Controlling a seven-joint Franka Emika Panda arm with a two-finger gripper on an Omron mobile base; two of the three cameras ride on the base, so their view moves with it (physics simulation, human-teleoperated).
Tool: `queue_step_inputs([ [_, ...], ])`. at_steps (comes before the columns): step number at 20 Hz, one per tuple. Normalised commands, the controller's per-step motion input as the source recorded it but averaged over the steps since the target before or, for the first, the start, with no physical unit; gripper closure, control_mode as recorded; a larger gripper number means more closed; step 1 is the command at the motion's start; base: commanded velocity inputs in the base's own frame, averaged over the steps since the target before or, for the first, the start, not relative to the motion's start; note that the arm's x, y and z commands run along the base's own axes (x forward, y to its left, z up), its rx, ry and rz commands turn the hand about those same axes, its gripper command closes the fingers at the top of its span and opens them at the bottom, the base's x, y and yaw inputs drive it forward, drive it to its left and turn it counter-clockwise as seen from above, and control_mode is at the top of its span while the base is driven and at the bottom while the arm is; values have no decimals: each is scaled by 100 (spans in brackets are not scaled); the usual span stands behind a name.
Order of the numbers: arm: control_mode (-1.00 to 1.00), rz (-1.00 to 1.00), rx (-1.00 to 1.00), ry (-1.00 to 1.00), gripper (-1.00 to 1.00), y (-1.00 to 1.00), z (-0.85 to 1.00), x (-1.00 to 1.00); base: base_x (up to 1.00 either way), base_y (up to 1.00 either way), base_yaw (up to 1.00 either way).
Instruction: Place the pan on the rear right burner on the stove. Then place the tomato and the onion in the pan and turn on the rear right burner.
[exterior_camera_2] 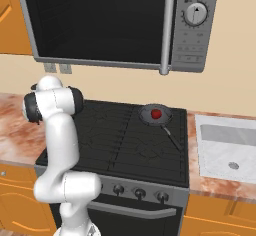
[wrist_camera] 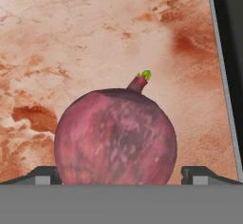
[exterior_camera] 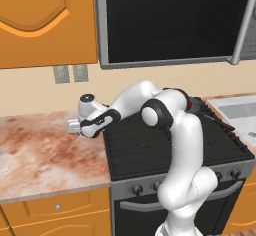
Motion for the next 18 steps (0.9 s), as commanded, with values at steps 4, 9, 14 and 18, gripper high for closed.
queue_step_inputs([
  [4,-100,0,0,0,100,0,0,0,0,0,0],
  [9,-100,0,0,0,100,0,0,0,0,0,0],
  [14,-100,0,0,0,100,0,0,0,0,0,0],
  [18,-100,0,0,0,100,0,10,-28,0,0,0],
])
